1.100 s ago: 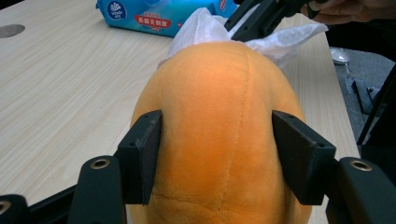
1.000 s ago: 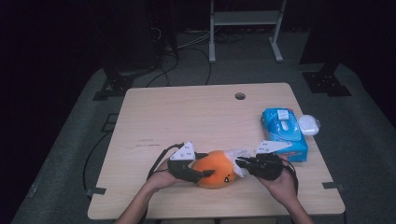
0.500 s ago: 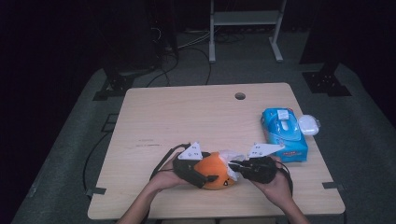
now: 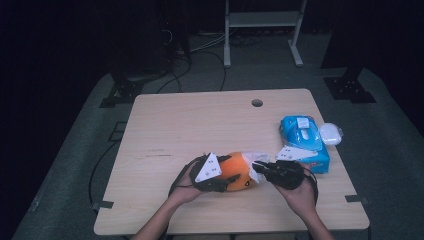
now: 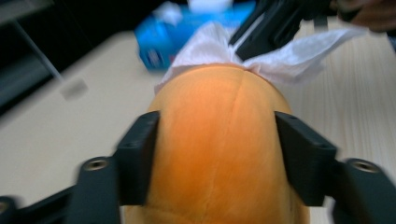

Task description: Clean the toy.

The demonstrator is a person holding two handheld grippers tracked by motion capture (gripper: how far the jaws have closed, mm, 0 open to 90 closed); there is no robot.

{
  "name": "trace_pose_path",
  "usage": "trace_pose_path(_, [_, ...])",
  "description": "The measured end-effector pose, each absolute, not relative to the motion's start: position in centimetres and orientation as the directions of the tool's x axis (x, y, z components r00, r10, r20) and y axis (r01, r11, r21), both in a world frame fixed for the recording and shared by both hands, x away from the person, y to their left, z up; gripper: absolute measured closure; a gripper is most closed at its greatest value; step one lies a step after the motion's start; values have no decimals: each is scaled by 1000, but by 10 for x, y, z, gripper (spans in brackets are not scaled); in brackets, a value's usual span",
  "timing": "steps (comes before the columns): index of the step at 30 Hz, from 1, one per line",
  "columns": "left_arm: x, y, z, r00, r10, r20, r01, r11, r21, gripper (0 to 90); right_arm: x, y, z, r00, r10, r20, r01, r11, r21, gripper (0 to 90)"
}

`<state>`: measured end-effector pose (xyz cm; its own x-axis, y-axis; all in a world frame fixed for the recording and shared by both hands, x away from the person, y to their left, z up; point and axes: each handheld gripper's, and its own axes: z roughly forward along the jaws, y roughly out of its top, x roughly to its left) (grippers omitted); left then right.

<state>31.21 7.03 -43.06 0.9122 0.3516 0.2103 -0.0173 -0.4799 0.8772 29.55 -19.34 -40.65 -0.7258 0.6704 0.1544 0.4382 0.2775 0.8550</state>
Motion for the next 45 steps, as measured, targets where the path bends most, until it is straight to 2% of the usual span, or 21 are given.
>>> trace_pose_path(1, [313, 72, -432, 926, 340, 163, 12, -460, 888, 268, 297, -192, -412, -731, 666, 149, 446, 301, 843, 819])
trace_pose_path(2, [314, 73, -429, 935, 331, 126, 38, -447, 893, 245, 298, -189, -418, -740, 657, 146, 452, 325, 831, 818])
trace_pose_path(4, [315, 75, -424, 938, 332, 98, 63, -442, 895, 188, 300, -188, -423, -753, 635, 173, 477, 346, 808, 818])
trace_pose_path(5, [317, 79, -416, 937, 348, 25, 130, -414, 901, 196, 299, -188, -423, -758, 626, 183, 484, 353, 800, 818])
trace_pose_path(6, [318, 81, -415, 937, 350, 4, 152, -417, 896, 249, 298, -188, -422, -762, 622, 179, 483, 363, 797, 819])
trace_pose_path(7, [318, 82, -418, 938, 347, 9, 151, -431, 890, 309, 296, -189, -422, -766, 618, 177, 482, 370, 794, 819])
trace_pose_path(8, [317, 82, -420, 940, 342, 19, 142, -441, 886, 333, 295, -190, -420, -766, 618, 175, 480, 369, 796, 820])
trace_pose_path(11, [315, 82, -423, 950, 312, 8, 142, -454, 880, 362, 290, -192, -409, -766, 620, 172, 448, 323, 834, 825])
trace_pose_path(13, [310, 78, -423, 957, 288, 28, 118, -477, 871, 367, 285, -185, -401, -784, 597, 170, 416, 303, 857, 824])
trace_pose_path(15, [307, 76, -423, 960, 275, 49, 99, -499, 861, 368, 282, -175, -400, -802, 582, 138, 391, 337, 856, 823])
trace_pose_path(18, [306, 78, -423, 961, 270, 58, 93, -513, 854, 373, 285, -174, -409, -802, 582, 138, 406, 360, 840, 824])
trace_pose_path(20, [306, 79, -424, 960, 279, 40, 109, -501, 859, 372, 287, -182, -411, -776, 620, 111, 417, 374, 828, 824])
trace_pose_path(22, [307, 79, -424, 960, 277, 39, 110, -501, 858, 371, 290, -191, -414, -752, 645, 133, 450, 356, 819, 824])
trace_pose_path(26, [307, 79, -424, 960, 277, 30, 117, -499, 859, 363, 283, -183, -405, -781, 611, 128, 409, 345, 845, 824])
trace_pose_path(28, [308, 80, -422, 964, 266, 11, 127, -496, 859, 347, 280, -174, -403, -800, 590, 111, 392, 373, 841, 823])
trace_pose_path(31, [311, 83, -415, 971, 238, -34, 145, -469, 871, 224, 285, -174, -412, -809, 571, 142, 422, 395, 816, 823])
trace_pose_path(32, [313, 85, -411, 965, 257, -52, 166, -448, 878, 224, 285, -174, -412, -809, 571, 142, 422, 395, 816, 823])
trace_pose_path(33, [318, 88, -409, 944, 324, -56, 208, -456, 865, 167, 286, -180, -415, -800, 579, 156, 441, 392, 808, 823])
trace_pose_path(36, [322, 88, -418, 940, 325, -104, 255, -468, 846, 193, 286, -184, -412, -792, 587, 169, 449, 372, 813, 823])
trace_pose_path(40, [318, 87, -426, 953, 298, -51, 205, -513, 834, 264, 279, -171, -404, -812, 568, 130, 399, 380, 834, 823])
trace_pose_path(45, [321, 89, -428, 955, 292, -55, 202, -501, 842, 300, 289, -186, -411, -780, 608, 146, 435, 359, 826, 824])
